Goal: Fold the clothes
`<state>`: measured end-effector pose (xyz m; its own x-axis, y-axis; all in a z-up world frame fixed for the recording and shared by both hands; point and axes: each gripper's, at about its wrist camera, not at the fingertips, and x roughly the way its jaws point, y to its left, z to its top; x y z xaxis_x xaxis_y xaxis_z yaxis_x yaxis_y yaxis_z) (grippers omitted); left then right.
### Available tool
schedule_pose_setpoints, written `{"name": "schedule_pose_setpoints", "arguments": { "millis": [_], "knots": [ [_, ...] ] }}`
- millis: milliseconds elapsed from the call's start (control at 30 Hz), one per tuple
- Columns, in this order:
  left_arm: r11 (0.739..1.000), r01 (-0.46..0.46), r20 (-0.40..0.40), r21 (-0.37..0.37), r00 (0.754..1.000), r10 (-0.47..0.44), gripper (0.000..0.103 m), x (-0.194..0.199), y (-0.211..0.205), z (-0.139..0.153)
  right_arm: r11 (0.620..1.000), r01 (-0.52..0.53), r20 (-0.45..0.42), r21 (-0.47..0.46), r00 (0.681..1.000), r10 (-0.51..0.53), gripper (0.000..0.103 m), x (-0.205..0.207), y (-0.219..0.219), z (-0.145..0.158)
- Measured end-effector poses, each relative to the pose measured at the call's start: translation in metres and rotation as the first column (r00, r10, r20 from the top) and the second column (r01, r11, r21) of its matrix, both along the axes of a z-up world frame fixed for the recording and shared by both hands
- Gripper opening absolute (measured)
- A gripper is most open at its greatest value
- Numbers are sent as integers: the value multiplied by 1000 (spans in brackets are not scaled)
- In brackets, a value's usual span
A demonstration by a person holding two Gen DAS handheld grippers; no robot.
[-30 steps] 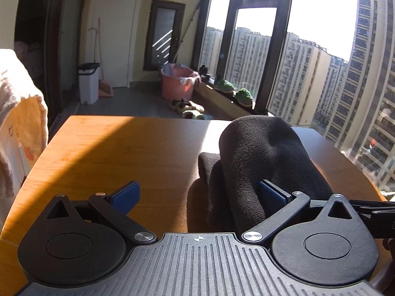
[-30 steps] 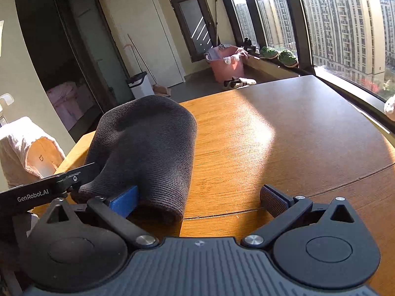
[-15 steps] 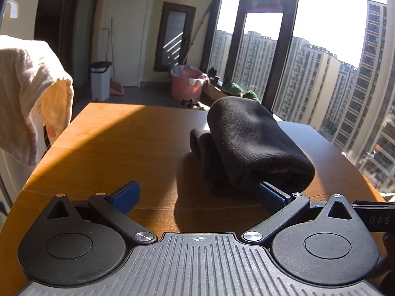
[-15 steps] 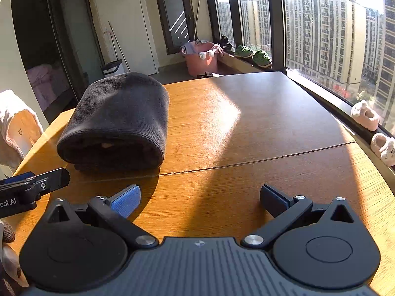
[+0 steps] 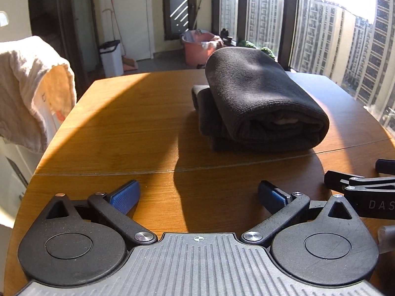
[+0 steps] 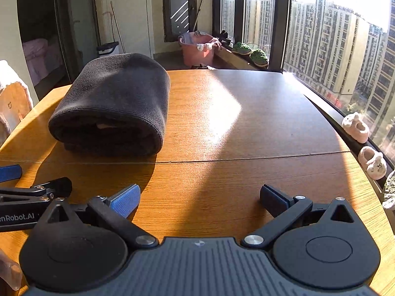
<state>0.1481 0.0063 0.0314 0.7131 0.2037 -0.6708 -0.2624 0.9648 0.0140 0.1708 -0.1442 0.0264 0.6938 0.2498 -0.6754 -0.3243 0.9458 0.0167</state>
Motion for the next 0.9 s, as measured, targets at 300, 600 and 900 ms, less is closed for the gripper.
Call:
{"name": "schedule_pose_setpoints", "arguments": {
  "millis": [300,600,900],
  "knots": [
    [1000,2,2,-2,1000,-2,103,3,0,4,1000,1,3,2,1000,-1,103,7,4,-2],
    [990,-142,31,13,989,142,103,1,-8,3,1000,-1,17,1,1000,1,103,13,1,-4],
    [997,-75,37,11,997,75,103,25,2,3,1000,-23,47,11,999,22,103,26,4,-3]
  ]
}}
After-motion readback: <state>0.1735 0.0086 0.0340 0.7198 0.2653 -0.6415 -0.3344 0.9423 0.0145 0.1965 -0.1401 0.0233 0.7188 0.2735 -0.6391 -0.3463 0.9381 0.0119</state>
